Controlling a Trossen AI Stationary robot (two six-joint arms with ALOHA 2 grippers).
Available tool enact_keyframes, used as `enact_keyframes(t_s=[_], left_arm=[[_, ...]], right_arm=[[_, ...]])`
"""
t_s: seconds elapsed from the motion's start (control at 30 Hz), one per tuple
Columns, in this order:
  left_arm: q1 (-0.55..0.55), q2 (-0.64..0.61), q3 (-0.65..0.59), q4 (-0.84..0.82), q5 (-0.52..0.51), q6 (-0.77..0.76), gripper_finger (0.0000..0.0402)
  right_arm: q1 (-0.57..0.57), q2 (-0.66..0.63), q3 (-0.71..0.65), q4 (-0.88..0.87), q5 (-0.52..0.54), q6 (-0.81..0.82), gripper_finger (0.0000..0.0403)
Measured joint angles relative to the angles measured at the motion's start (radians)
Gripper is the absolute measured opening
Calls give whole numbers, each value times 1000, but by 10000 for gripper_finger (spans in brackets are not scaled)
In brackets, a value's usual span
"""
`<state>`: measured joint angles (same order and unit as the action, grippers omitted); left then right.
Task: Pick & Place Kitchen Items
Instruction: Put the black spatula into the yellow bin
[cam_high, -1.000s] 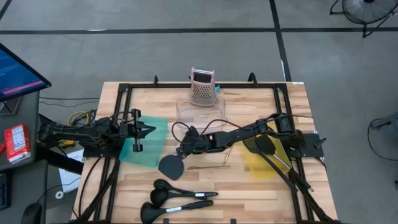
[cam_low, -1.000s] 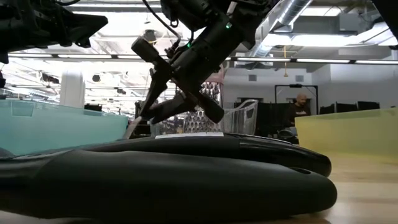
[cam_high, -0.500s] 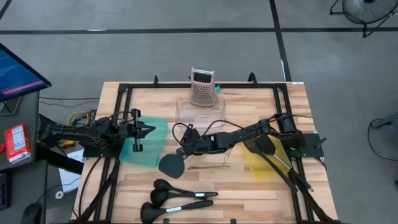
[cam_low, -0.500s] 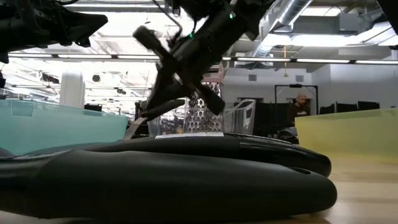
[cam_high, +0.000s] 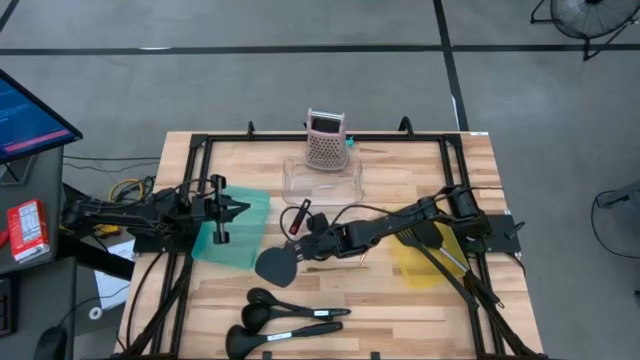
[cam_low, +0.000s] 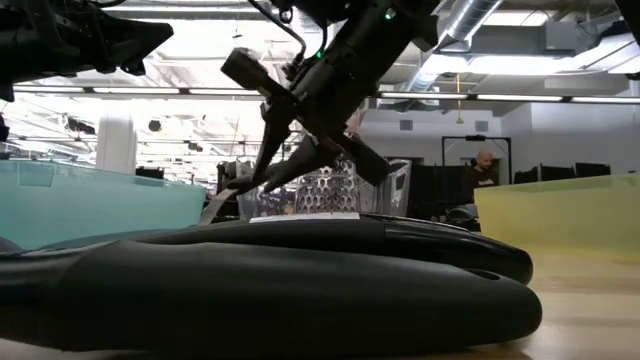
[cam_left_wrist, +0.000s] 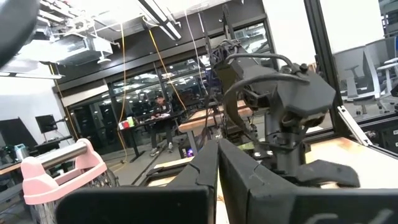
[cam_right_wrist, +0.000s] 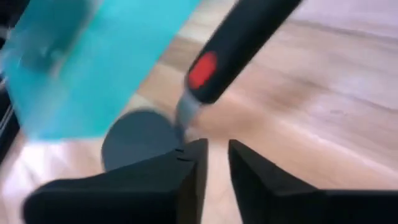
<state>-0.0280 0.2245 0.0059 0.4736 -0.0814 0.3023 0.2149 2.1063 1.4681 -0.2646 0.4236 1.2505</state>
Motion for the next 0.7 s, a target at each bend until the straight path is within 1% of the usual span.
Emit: enact_keyframes(t_s=[0.1,0.27,0.4,0.53,0.7], left_arm=[[0,0,0,0,0,0,2],[0,0,0,0,0,0,2],[0,0,0,0,0,0,2],[0,0,0,0,0,0,2],[0,0,0,0,0,0,2]], right_arm=[[-4,0,0,35,24,21,115],[-20,0,0,131,25,-47,196],[-32,1,0,135,31,-32,254],[-33,11,-1,130,27,-21,283],[-36,10,0,134,49,-3,291]])
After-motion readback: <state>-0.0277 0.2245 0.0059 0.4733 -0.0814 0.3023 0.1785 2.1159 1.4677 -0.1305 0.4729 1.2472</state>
